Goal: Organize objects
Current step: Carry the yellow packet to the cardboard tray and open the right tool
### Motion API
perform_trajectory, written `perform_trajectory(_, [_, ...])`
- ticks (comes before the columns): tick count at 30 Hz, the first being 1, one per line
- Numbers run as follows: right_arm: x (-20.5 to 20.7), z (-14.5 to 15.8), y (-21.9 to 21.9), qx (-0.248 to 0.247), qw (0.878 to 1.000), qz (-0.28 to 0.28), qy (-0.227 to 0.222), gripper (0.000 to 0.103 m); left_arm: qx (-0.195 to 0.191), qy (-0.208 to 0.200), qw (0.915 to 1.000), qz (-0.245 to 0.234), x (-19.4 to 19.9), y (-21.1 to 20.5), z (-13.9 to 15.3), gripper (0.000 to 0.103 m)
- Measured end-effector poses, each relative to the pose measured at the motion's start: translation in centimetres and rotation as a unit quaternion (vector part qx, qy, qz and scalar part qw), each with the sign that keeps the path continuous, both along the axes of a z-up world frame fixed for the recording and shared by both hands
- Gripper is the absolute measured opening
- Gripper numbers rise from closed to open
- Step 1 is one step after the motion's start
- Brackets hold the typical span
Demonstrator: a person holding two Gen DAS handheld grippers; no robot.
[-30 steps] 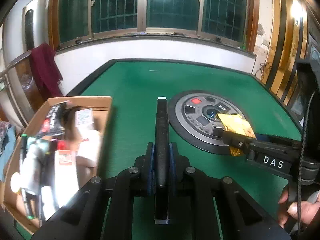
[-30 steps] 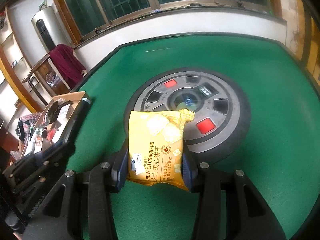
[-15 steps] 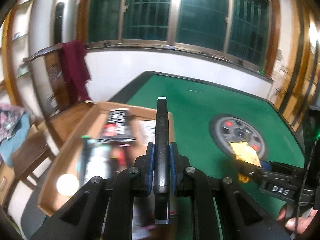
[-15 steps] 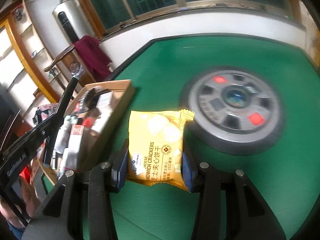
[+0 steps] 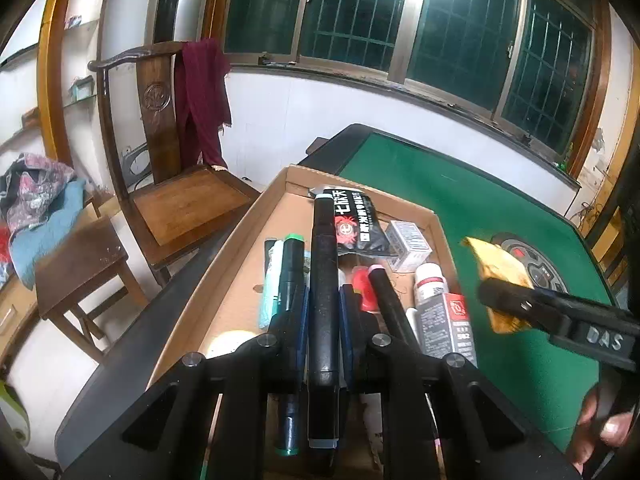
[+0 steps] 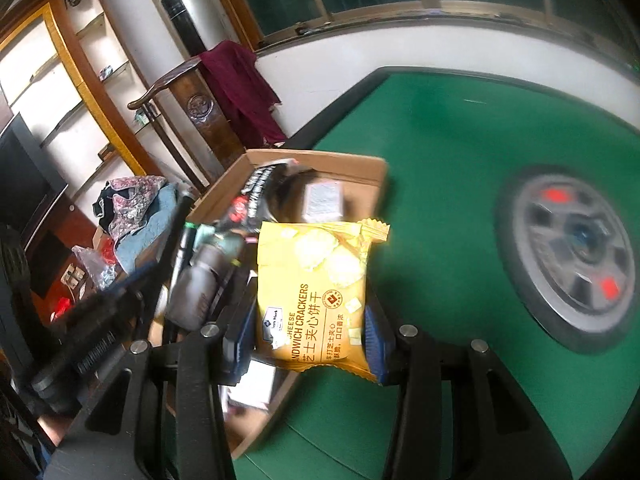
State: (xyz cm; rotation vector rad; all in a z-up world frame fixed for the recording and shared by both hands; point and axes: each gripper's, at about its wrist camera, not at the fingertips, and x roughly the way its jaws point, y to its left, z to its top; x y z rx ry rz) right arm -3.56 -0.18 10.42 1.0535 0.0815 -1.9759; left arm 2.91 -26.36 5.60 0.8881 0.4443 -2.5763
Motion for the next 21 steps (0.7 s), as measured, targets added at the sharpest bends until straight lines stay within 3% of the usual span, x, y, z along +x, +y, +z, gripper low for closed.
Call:
perform_trajectory(9, [-1.1, -0.6, -4.8, 0.024, 1.000, 0.002, -0.001, 0.043, 0.015, -0.005, 0.9998, -0.009, -0.3, -0.4, -0.9, 0.012])
perform_trajectory(21, [-2.0, -2.9, -8.2, 0.062, 0.998, 0.001, -0.010, 0.044, -0.012, -0.009, 0.9997, -0.018, 0.3, 1.1, -0.7, 0.012])
